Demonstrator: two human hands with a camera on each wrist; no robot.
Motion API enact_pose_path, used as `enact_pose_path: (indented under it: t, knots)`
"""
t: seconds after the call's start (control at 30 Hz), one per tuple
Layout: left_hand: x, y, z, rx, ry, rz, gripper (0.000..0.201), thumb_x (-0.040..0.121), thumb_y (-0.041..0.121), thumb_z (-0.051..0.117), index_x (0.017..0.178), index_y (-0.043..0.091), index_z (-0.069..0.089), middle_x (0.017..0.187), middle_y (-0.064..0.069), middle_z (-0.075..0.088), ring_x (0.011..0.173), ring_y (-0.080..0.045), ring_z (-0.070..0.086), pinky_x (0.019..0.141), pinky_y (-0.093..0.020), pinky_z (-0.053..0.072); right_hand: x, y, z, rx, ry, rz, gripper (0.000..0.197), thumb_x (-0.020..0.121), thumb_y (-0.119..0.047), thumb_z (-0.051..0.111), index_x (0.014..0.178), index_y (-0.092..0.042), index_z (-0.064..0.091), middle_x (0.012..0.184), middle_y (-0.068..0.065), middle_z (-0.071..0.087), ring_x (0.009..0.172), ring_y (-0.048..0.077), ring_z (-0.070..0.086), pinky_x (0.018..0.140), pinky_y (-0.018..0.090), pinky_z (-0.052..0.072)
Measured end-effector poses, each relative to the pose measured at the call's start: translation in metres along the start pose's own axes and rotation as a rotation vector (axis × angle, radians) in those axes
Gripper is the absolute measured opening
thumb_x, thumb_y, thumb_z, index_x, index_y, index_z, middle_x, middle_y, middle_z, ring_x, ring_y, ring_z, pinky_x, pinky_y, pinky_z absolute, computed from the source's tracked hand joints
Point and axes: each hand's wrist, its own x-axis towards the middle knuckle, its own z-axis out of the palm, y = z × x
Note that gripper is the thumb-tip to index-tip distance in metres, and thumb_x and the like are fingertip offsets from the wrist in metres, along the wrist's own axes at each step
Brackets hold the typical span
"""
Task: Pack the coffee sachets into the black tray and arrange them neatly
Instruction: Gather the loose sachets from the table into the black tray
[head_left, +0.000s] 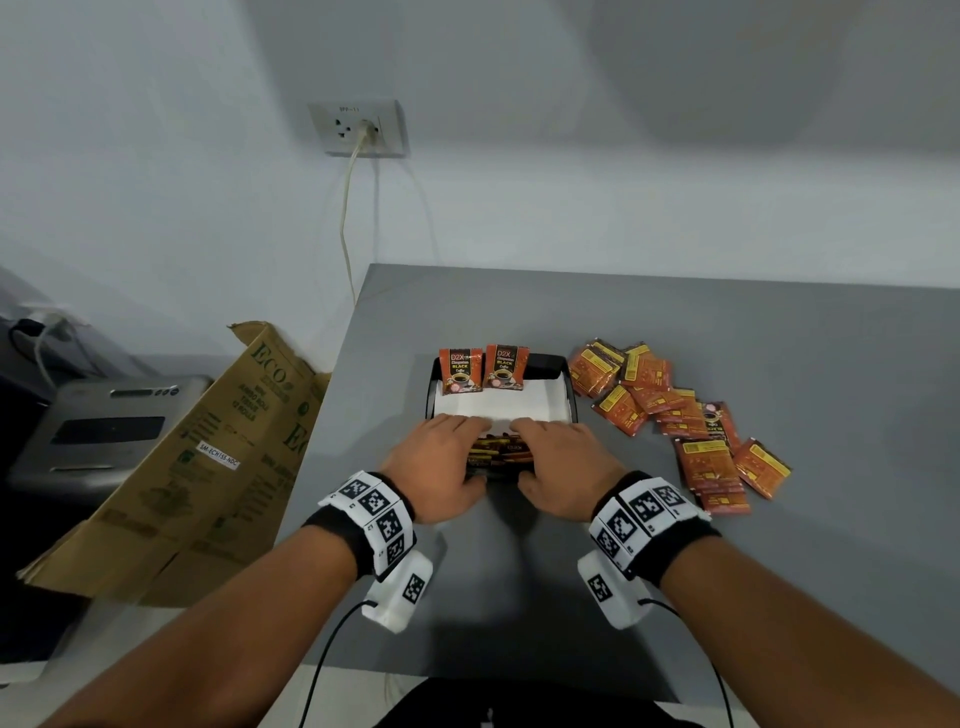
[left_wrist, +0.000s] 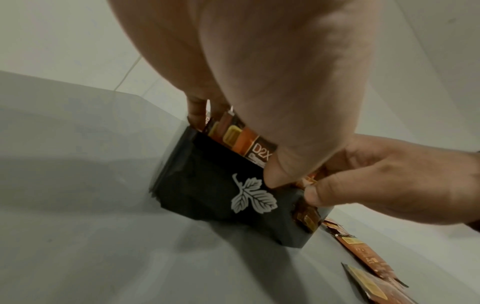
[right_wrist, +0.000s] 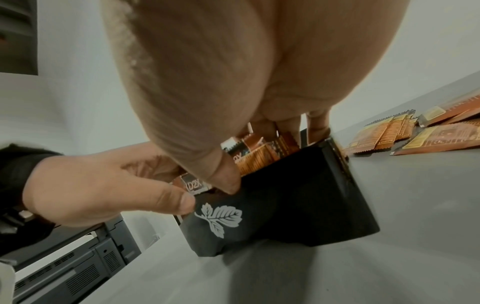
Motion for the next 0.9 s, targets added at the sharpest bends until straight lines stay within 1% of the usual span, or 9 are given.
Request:
enact_pose_path:
  t: [0.13, 0.23, 0.43, 0.6, 0.67, 0.73, 0.8, 0.83, 0.9]
  knots:
    - [0.001, 0.000, -0.001, 0.020, -0.013, -0.002, 0.066, 0.082, 0.045, 0.059, 0.140, 0.016, 0.048, 0.130, -0.003, 0.062, 0.118, -0.022, 0.056, 0.104, -0.037, 0.044, 0.001, 0.000, 0.001, -0.007, -0.003, -0.005, 0.052, 0.089, -0.037, 0.055, 0.136, -0.021, 0.042, 0.125, 0.001, 0.061, 0.113, 0.022, 0.057, 0.108, 0.039, 0.037]
    - [0.003, 0.000, -0.001, 0.020, 0.003, 0.005, 0.064, 0.081, 0.047, 0.059, 0.138, 0.018, 0.050, 0.128, -0.002, 0.063, 0.115, -0.021, 0.056, 0.102, -0.037, 0.045, 0.001, 0.001, 0.001, -0.007, 0.008, -0.002, 0.053, 0.088, -0.039, 0.055, 0.136, -0.021, 0.043, 0.126, 0.001, 0.061, 0.113, 0.022, 0.056, 0.106, 0.039, 0.038]
    - [0.007, 0.002, -0.002, 0.012, 0.019, -0.010, 0.069, 0.081, 0.049, 0.060, 0.142, 0.020, 0.047, 0.133, -0.001, 0.060, 0.119, -0.020, 0.055, 0.105, -0.038, 0.044, 0.000, 0.004, -0.001, 0.012, 0.014, 0.004, 0.067, 0.088, -0.041, 0.058, 0.148, -0.018, 0.036, 0.140, 0.003, 0.054, 0.128, 0.023, 0.049, 0.113, 0.041, 0.033]
    - [0.008, 0.005, -0.005, -0.010, 0.017, -0.011, 0.070, 0.080, 0.050, 0.062, 0.142, 0.020, 0.047, 0.134, -0.001, 0.060, 0.120, -0.021, 0.054, 0.105, -0.039, 0.044, -0.002, 0.005, -0.002, 0.014, 0.019, 0.007, 0.067, 0.088, -0.041, 0.059, 0.147, -0.019, 0.037, 0.142, 0.003, 0.053, 0.129, 0.023, 0.047, 0.113, 0.040, 0.033]
    - [0.009, 0.008, -0.007, -0.019, 0.027, -0.006, 0.071, 0.080, 0.051, 0.062, 0.142, 0.021, 0.047, 0.135, 0.000, 0.058, 0.123, -0.021, 0.051, 0.106, -0.041, 0.042, -0.004, 0.006, -0.004, 0.042, 0.028, 0.010, 0.067, 0.087, -0.040, 0.059, 0.147, -0.020, 0.037, 0.144, 0.002, 0.051, 0.132, 0.022, 0.044, 0.114, 0.041, 0.032]
    - [0.010, 0.014, -0.010, -0.025, 0.081, 0.015, 0.069, 0.078, 0.050, 0.060, 0.140, 0.022, 0.048, 0.135, 0.003, 0.055, 0.125, -0.019, 0.047, 0.107, -0.042, 0.039, -0.008, 0.009, -0.012, 0.118, 0.086, 0.032, 0.065, 0.087, -0.038, 0.059, 0.147, -0.022, 0.040, 0.146, -0.001, 0.048, 0.135, 0.020, 0.040, 0.116, 0.042, 0.031]
    - [0.015, 0.026, -0.015, -0.048, 0.165, 0.045, 0.064, 0.075, 0.046, 0.056, 0.134, 0.023, 0.050, 0.130, 0.005, 0.053, 0.120, -0.017, 0.045, 0.103, -0.039, 0.037, -0.013, 0.022, -0.023, 0.204, 0.194, 0.087, 0.055, 0.087, -0.033, 0.059, 0.140, -0.023, 0.047, 0.140, -0.002, 0.052, 0.131, 0.018, 0.042, 0.114, 0.043, 0.034]
    - [0.020, 0.034, -0.018, -0.067, 0.210, 0.063, 0.059, 0.075, 0.043, 0.054, 0.130, 0.023, 0.052, 0.126, 0.005, 0.053, 0.117, -0.017, 0.045, 0.101, -0.036, 0.036, -0.015, 0.032, -0.030, 0.244, 0.247, 0.135, 0.049, 0.087, -0.030, 0.060, 0.135, -0.022, 0.052, 0.136, -0.001, 0.054, 0.128, 0.019, 0.045, 0.112, 0.041, 0.036]
    - [0.032, 0.055, -0.021, -0.103, 0.263, 0.119, 0.045, 0.076, 0.035, 0.056, 0.118, 0.020, 0.057, 0.117, 0.003, 0.056, 0.109, -0.018, 0.048, 0.097, -0.034, 0.037, -0.021, 0.061, -0.040, 0.296, 0.357, 0.294, 0.038, 0.085, -0.031, 0.060, 0.122, -0.025, 0.059, 0.127, 0.003, 0.059, 0.116, 0.022, 0.055, 0.104, 0.043, 0.045]
